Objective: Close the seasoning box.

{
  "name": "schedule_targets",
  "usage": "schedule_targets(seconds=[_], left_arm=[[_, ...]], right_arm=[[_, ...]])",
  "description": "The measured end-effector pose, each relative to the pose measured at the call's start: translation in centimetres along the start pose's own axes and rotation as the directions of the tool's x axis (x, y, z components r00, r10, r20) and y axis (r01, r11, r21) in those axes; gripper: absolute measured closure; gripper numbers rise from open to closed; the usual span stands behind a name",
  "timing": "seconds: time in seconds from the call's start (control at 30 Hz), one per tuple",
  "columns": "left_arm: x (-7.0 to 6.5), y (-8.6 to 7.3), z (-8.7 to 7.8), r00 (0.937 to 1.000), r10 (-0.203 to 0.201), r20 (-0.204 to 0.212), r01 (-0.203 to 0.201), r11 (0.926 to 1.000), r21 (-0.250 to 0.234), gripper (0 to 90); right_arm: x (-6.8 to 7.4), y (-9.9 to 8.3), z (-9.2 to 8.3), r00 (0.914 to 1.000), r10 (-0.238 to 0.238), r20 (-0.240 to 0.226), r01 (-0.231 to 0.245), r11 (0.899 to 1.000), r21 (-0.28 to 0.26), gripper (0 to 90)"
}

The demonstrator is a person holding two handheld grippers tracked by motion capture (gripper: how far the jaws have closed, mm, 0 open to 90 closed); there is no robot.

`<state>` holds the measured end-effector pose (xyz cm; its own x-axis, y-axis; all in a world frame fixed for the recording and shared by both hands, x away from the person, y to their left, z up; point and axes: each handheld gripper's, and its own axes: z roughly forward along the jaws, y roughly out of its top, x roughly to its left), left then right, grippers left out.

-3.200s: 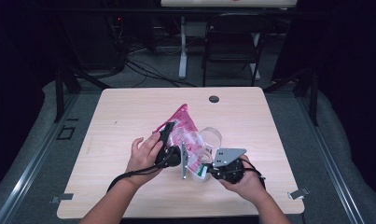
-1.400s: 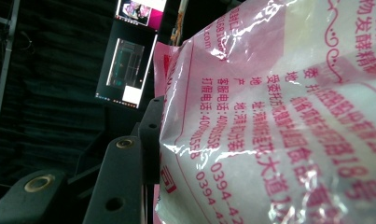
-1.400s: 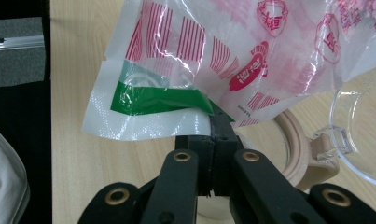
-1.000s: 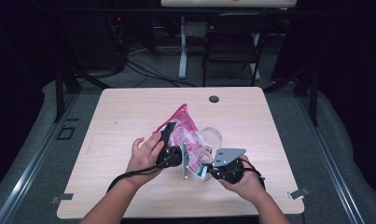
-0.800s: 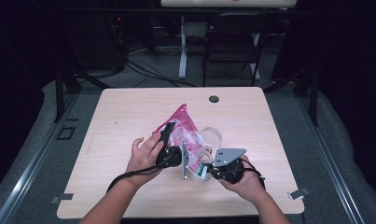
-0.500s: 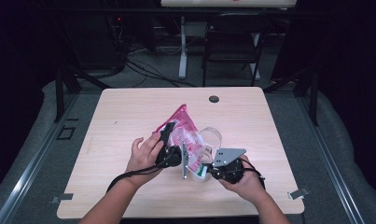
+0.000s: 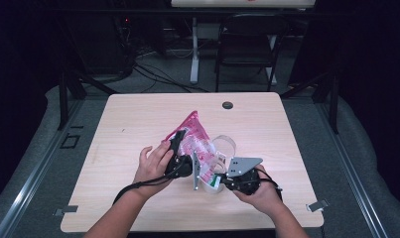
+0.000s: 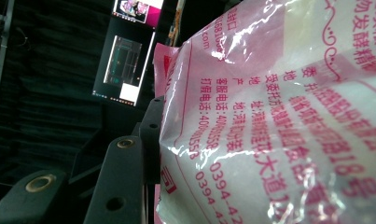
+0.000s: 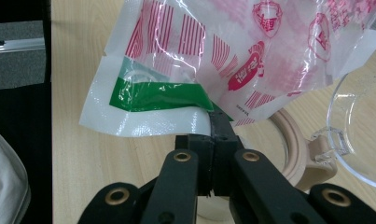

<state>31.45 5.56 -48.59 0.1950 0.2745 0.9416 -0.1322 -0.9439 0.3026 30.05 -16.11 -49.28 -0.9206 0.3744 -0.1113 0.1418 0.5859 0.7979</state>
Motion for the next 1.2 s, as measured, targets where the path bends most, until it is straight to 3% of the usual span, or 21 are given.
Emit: schedule_targets(seconds=[1.2], left_arm=[[-0.03,0.21,0.05,0.9999,0.012,-0.001,-0.012,0.9999,-0.008,59.1]], right_arm=[[0.01,-0.01,0.11,0.9999,-0.002,-0.01,0.002,1.0,0.008,90.0]])
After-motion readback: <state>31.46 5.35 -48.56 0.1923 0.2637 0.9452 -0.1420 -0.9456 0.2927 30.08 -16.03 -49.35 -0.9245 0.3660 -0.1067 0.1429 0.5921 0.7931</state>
